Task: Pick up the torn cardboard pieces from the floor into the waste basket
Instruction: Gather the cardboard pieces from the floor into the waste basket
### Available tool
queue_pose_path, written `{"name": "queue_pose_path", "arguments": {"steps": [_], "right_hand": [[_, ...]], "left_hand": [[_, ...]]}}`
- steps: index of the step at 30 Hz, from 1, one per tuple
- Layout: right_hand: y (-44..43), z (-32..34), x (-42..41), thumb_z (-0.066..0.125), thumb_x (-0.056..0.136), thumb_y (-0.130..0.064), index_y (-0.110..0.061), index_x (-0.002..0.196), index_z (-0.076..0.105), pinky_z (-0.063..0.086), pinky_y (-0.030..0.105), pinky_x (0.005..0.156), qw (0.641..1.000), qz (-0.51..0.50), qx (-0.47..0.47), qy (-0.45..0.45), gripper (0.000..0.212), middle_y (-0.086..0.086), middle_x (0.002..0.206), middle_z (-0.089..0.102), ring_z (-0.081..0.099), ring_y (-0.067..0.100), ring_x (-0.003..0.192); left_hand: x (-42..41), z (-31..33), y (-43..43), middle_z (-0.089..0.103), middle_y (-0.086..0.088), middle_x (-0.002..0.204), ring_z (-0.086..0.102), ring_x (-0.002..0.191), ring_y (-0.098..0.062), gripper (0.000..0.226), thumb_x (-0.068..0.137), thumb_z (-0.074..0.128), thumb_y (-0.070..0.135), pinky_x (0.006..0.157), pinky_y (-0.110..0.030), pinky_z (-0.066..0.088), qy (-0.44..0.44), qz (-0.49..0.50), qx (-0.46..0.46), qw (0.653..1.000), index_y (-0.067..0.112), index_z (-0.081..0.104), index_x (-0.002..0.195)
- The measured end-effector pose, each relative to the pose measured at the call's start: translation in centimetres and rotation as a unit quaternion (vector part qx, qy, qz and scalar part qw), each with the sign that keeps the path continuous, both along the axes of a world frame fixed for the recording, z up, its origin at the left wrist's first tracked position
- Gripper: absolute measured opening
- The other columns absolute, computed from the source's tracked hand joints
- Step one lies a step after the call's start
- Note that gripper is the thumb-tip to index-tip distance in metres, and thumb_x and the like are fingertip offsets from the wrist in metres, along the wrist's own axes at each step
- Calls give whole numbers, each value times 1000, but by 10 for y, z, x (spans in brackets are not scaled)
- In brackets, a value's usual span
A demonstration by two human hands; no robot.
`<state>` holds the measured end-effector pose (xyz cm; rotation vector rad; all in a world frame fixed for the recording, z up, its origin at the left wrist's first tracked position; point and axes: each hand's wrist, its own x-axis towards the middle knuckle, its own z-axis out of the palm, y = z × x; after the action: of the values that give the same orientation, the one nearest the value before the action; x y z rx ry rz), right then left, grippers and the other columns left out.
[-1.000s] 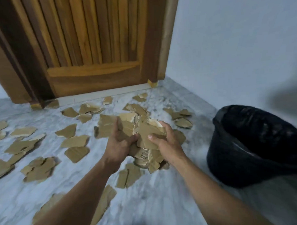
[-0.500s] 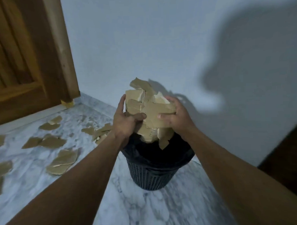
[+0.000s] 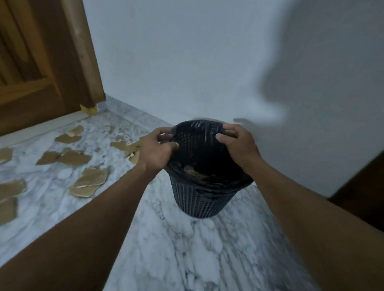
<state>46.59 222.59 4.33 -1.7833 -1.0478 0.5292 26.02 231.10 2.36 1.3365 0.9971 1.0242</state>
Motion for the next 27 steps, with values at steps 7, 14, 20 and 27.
{"name": "queue_pose_path", "arguments": {"steps": [7, 14, 20, 27], "right_hand": [[13, 20, -98, 65, 98, -28, -18, 138, 56, 43, 27, 98, 984, 75, 4, -159, 42, 4, 135, 61, 57, 19, 121], [40, 18, -195, 59, 99, -27, -22, 143, 50, 51, 38, 97, 962, 131, -32, -238, 45, 3, 126, 62, 61, 26, 116], [96, -66, -233, 58, 99, -33, -26, 144, 48, 49, 35, 99, 957, 162, -81, -228, 47, 1, 142, 55, 58, 23, 124], [162, -188, -226, 61, 88, -58, -24, 155, 29, 38, 49, 112, 945, 198, -195, -170, 82, 8, 155, 33, 37, 30, 142]], "left_hand": [[-107, -19, -7, 68, 5, 105, 65, 101, -19, 32, 90, 70, 15, 89, -36, 53, 98, 103, 22, 990, 21, 66, 121], [-219, -54, -10, 67, 1, 112, 65, 109, -24, 36, 92, 68, 30, 90, -34, 49, 258, 118, 4, 959, 24, 62, 127], [-254, -118, 9, 63, -11, 130, 60, 119, -30, 51, 91, 68, 35, 92, -35, 44, 351, 126, 19, 928, 22, 55, 139], [-239, -195, 71, 46, -8, 144, 50, 128, -30, 69, 91, 65, 46, 95, -42, 48, 423, 122, 14, 898, 30, 35, 151]]}}
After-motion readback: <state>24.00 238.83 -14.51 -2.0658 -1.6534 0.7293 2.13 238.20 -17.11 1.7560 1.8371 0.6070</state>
